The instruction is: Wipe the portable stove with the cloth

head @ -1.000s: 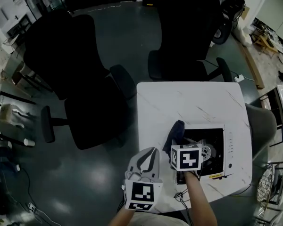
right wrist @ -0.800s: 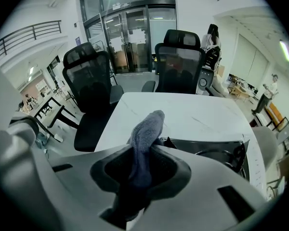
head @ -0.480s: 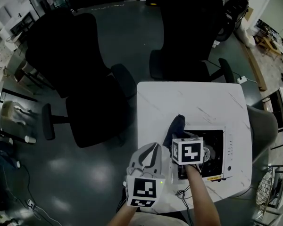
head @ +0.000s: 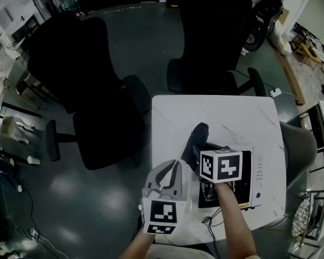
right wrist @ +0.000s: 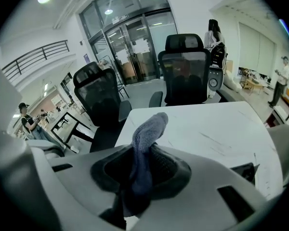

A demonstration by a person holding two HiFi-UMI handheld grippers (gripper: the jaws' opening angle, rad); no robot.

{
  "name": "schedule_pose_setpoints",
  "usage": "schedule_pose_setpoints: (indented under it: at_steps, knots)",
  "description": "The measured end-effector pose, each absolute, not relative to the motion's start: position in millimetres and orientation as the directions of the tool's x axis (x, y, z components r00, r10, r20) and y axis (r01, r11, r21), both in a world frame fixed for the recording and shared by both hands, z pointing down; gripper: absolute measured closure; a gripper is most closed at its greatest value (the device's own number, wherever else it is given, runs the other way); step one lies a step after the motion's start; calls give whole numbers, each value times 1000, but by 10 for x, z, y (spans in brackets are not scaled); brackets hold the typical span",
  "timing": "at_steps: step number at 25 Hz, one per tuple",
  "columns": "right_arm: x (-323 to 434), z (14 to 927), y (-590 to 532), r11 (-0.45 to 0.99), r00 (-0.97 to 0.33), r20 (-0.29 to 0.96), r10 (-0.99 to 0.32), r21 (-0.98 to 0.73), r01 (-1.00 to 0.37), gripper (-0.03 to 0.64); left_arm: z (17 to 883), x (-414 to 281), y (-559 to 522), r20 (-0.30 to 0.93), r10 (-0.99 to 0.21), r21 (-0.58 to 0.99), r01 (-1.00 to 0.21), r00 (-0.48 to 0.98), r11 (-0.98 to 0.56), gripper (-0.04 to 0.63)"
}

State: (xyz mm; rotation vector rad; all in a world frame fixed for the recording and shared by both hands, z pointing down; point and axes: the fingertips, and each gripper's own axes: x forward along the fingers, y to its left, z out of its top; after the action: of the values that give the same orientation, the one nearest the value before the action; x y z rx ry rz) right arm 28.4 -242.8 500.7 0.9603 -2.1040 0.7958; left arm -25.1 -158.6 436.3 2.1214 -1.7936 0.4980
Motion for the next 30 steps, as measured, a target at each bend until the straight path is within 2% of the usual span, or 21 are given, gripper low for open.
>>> schedule_pose_setpoints:
  at_steps: [8, 21, 30]
  knots:
    - [502, 4931, -2923, 576, -444, 788, -426, -142, -805, 520, 4387, -180, -1662, 460, -876, 9, -988, 143, -156, 574]
    - [906, 5338, -3061, 676, -333, 889, -314, -37, -736, 520, 4441, -88, -1678, 483, -867, -3, -990, 125, -144, 574]
    - [1192, 5407, -3089, 700, -278, 913, -297, 10, -714, 520, 4432, 83, -1722, 487, -863, -2, -988, 134, -154, 574]
